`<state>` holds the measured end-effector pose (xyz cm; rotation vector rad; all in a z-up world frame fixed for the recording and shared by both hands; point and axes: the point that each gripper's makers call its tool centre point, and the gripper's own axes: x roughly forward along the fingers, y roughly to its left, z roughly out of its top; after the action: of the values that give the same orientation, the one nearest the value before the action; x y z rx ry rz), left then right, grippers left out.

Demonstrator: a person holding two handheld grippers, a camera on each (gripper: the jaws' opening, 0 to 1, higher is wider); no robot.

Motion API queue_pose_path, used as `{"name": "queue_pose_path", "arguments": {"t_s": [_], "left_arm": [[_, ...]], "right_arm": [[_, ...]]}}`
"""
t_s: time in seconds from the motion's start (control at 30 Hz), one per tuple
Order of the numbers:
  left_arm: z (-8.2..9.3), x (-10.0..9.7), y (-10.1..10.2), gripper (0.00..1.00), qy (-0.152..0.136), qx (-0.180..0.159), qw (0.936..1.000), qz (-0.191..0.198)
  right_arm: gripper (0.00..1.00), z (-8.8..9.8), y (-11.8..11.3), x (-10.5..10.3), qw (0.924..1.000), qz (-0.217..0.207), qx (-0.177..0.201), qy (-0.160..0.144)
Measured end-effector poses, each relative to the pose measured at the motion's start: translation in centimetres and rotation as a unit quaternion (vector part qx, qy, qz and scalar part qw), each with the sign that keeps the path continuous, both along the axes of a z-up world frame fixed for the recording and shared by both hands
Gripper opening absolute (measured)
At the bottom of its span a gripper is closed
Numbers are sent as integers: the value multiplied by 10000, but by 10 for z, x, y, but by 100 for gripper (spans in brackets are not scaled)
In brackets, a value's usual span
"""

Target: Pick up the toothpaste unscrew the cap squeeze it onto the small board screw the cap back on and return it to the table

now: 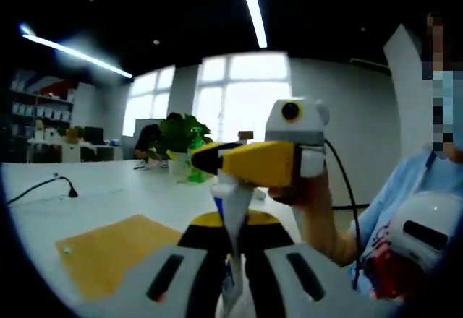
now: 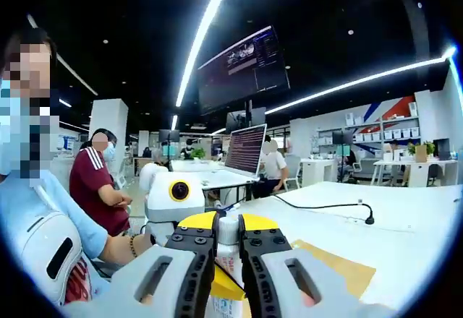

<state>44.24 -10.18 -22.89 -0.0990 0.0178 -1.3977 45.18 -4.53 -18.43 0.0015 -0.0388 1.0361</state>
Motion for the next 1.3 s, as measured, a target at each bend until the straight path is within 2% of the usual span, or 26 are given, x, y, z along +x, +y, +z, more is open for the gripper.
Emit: {"name": "queue_pose_path", "arguments": {"t_s": [0.07,0.2,0.27,0.33,0.43,0.6,0.8,1.03,1.17,1.3], "left_arm": [[-1,2,0,5,-53,38,9999,106],[3,3,1,5,-48,-25,9999,148],[4,3,1,5,-63,-37,9998,174],[2,3,-1,5,-105,40,9996,260],[2,1,-2,5,-99,59,9996,269],[4,-3,-4,5,-318,94,9986,400],[4,-6,-8,5,-392,103,9985,370],[3,-7,-7,5,-366,124,9989,257],[3,-8,-7,5,-443,137,9987,194],[2,-8,-7,5,-470,184,9985,211]], "right_arm": [[9,0,-1,4,9994,-314,-160,-44],[9,4,-1,6,9954,-932,-153,-151],[9,5,-2,7,9909,-1294,-234,-281],[9,3,-4,7,9833,-1682,-517,-475],[9,4,-4,4,9758,-2023,-575,-598],[9,7,-6,1,9714,-2233,-497,-632],[9,7,-12,-4,9676,-2380,-469,-703],[10,5,-10,-5,9711,-2224,-475,-726],[10,6,-10,-7,9722,-2148,-469,-803],[10,5,-11,-7,9735,-2126,-423,-732]]}}
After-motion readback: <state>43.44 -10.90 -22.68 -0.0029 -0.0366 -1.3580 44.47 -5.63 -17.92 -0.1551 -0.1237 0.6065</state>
